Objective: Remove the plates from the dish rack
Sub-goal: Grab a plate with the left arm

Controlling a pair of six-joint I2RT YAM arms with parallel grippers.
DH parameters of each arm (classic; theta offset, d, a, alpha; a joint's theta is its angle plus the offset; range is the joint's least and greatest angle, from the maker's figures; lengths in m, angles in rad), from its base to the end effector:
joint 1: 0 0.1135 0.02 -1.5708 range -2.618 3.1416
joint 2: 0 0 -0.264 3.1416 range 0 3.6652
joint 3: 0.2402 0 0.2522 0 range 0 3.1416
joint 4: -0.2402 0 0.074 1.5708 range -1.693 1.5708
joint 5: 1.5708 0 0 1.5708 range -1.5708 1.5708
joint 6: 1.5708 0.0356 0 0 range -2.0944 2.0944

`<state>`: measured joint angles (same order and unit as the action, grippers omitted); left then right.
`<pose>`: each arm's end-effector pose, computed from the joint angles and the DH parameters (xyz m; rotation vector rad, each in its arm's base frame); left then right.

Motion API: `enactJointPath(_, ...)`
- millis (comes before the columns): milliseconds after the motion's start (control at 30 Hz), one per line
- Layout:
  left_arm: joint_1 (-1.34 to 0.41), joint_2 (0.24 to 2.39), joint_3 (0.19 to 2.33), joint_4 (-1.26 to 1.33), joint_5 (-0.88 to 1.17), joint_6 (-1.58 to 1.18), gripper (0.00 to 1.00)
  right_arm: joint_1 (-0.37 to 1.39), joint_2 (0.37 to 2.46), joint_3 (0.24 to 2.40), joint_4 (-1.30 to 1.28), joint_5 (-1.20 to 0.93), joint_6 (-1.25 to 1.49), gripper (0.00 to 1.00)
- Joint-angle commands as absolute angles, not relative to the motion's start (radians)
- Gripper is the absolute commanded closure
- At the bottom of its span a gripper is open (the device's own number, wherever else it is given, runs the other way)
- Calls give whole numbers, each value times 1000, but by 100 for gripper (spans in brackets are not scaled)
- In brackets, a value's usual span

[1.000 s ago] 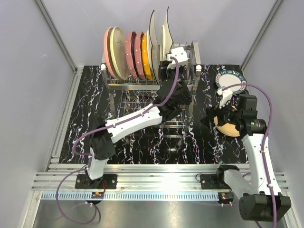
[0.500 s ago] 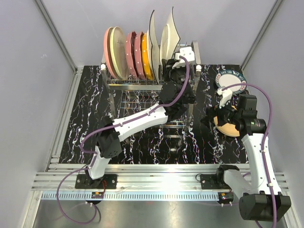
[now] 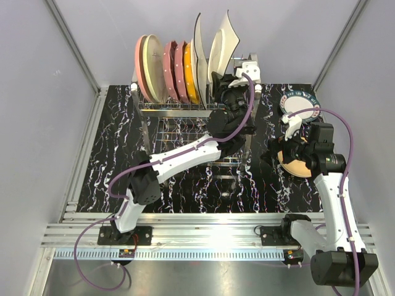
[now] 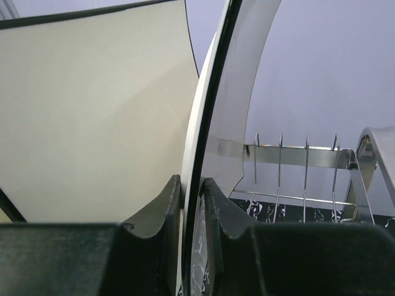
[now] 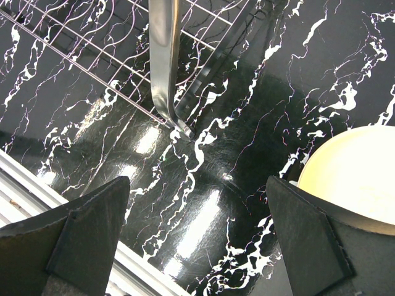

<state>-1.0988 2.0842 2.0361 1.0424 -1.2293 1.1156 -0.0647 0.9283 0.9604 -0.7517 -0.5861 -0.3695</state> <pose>0.2318 -0.3803 0.4637 -0.0853 1.2922 0.3682 0.1836 0.0078 0.3244 -0.6208 2.0931 0.4262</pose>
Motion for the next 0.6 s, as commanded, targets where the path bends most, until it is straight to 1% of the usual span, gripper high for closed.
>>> enactJointPath(0, -1109, 2057, 2109, 1218, -1082, 1173, 100, -66, 928, 956, -721, -578, -367, 0)
enactJointPath(567, -1143, 2072, 2138, 1258, -934, 1273, 100, -66, 931, 957, -721, -578, -370, 0)
